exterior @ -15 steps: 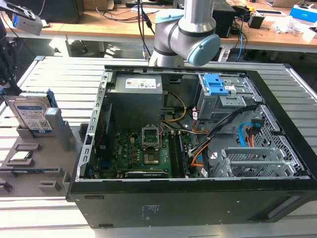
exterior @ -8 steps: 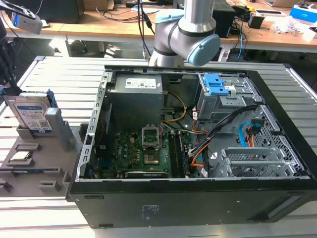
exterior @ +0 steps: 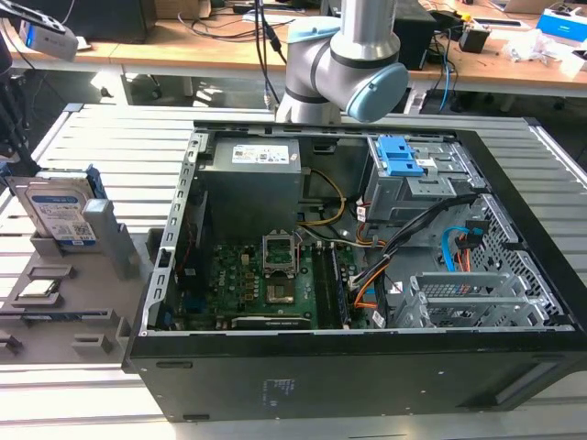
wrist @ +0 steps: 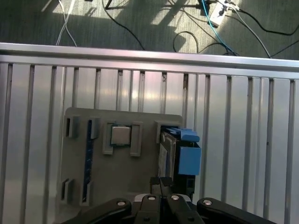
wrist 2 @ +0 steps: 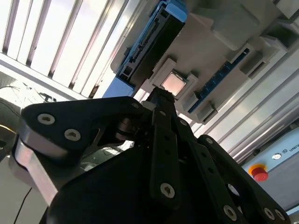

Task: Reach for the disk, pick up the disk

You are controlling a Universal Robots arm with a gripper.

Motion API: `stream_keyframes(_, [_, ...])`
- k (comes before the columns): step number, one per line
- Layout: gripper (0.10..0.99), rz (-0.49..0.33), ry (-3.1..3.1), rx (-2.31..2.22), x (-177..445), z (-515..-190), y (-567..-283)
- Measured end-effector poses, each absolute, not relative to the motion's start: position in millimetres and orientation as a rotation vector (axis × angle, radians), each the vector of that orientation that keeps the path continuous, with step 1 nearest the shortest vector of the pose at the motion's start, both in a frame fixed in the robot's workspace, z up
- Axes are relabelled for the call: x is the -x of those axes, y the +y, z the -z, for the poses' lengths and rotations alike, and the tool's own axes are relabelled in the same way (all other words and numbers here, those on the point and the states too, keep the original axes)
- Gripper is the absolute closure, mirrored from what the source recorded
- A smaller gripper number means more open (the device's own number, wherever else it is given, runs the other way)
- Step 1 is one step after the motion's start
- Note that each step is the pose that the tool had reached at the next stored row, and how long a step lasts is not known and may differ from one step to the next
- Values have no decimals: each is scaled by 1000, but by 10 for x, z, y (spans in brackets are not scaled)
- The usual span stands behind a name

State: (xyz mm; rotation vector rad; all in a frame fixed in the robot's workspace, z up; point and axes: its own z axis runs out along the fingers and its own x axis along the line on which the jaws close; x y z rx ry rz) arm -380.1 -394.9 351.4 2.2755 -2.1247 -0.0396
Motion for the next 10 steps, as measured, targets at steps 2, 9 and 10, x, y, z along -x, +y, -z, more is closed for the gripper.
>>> stream_keyframes(2, [980,39,-2110,-2289,3801,-3514,-3949])
stream_keyframes(9, [980,39,-2118,-2281,3801,-3514,-3949])
stream_keyframes(10, [980,40,-2132,-2269,3801,-3513,-3948])
